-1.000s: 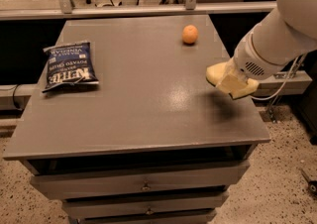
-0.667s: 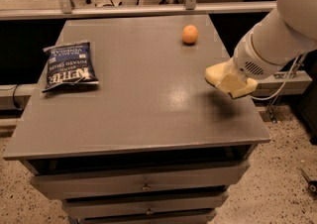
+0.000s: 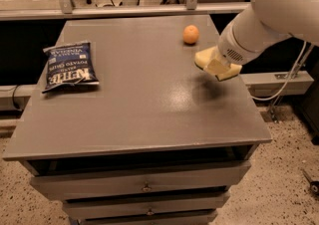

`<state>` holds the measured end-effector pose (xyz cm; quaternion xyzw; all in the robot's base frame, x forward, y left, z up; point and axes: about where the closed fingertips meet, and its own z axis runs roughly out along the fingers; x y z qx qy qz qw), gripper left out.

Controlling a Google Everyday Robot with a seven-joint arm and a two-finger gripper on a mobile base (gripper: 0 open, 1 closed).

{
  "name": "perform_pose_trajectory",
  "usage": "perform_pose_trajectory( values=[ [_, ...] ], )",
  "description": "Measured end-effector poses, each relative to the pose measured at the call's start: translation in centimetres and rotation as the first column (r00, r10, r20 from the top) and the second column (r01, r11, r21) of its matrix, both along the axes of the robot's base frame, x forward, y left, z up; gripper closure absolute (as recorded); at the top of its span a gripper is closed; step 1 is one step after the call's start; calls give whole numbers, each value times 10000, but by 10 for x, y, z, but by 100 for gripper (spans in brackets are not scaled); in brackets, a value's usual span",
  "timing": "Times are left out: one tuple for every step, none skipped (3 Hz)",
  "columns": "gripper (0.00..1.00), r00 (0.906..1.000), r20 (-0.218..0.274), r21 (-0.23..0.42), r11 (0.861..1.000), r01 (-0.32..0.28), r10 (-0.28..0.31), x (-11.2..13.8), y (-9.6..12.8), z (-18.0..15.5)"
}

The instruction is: Move sponge near orange

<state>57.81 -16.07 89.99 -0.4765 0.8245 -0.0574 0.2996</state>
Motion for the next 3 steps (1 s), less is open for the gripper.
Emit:
perform_pose_trajectory(
  values=[
    [100,9993,321,-18,9998,-211,212,34,13,-8],
    [100,9987,438,-82,9997,-245,248,60,18,-20],
    [100,9984,511,-49,9997,-229,231,82,19,-32]
  ],
)
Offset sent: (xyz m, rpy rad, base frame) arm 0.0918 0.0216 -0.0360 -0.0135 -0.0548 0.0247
